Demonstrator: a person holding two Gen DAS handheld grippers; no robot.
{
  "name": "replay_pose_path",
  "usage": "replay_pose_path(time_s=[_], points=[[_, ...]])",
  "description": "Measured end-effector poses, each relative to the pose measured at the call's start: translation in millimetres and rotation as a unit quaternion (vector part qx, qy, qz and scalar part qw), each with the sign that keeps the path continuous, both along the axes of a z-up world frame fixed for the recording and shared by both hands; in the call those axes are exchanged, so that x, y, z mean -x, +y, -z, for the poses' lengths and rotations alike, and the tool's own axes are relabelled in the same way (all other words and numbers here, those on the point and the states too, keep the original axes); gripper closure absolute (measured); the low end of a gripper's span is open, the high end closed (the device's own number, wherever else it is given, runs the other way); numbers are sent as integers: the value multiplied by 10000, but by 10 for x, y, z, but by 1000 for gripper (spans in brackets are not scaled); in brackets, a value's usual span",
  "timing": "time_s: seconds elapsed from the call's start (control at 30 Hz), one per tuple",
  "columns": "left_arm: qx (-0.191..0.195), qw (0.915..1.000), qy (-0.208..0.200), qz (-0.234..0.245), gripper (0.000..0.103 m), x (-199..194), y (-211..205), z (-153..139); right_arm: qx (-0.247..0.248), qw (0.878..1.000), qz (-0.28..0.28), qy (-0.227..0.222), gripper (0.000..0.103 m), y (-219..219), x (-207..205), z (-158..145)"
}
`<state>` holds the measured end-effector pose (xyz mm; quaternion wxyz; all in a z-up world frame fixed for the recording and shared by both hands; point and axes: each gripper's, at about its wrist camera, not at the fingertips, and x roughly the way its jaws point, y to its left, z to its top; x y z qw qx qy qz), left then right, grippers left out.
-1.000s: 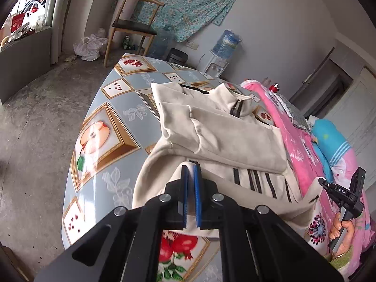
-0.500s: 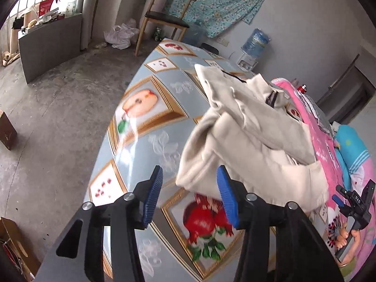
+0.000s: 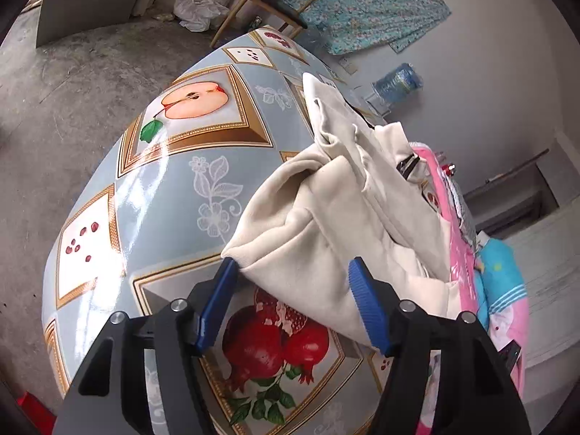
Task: Fold large clothes
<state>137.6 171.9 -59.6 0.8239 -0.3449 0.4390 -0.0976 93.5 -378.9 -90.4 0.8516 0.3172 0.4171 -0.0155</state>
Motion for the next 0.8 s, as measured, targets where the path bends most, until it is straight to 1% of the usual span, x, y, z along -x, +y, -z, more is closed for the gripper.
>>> replay_pose_path(time_s=[0.07,0.17,0.23,0.27,0.3,0.33,0.37,0.4,0.43,0.47,0.5,0.53,0.57,0.6,0.63,0.7,0.73,0.8], points=[[125,9997,-9,-204,38,-20,7,7,-154,9996,173,-136,29,-55,-2,16],[-14,9990,-57,-434,38,-35,-56,-16,-476,9972,448,-356,29,-113,1,78],[-284,9978,-89,-589,38,-48,-136,-45,-517,9961,566,-435,32,-133,-27,77],[-508,9964,-89,-669,42,-65,-193,-65,-492,9958,625,-444,36,-138,-43,77],[-823,9936,-57,-768,50,-82,-262,-80,-451,9955,713,-442,44,-149,-56,75],[-1147,9898,-23,-842,62,-93,-321,-82,-385,9948,843,-429,49,-171,-68,70],[-1449,9859,-57,-840,70,-103,-385,-90,-298,9942,958,-392,62,-187,-82,65],[-1768,9809,-186,-786,73,-94,-463,-122,-161,9938,1040,-346,78,-195,-101,51],[-2182,9727,-399,-682,79,-67,-572,-182,10,9939,1049,-325,84,-192,-115,26],[-2596,9618,-647,-578,84,-16,-676,-251,173,9944,984,-355,88,-176,-114,-18],[-2949,9501,-901,-484,86,52,-774,-333,332,9945,902,-421,91,-150,-98,-81],[-3131,9424,-1095,-428,90,120,-826,-408,595,9936,814,-518,91,-106,-60,-171],[-3251,9362,-1278,-398,91,197,-855,-492,839,9917,752,-621,93,-63,-16,-272],[-3331,9312,-1434,-365,91,275,-862,-574,972,9903,703,-707,94,-35,31,-350],[-3346,9291,-1546,-317,92,341,-847,-644,1020,9895,661,-784,94,-23,85,-427],[-3284,9305,-1609,-228,92,472,-794,-744,950,9899,603,-859,95,-29,188,-522],[-3234,9329,-1574,-171,92,533,-749,-773,877,9907,576,-869,95,-39,252,-552],[-3155,9376,-1456,-107,92,667,-652,-785,901,9907,574,-846,95,-28,335,-566]])
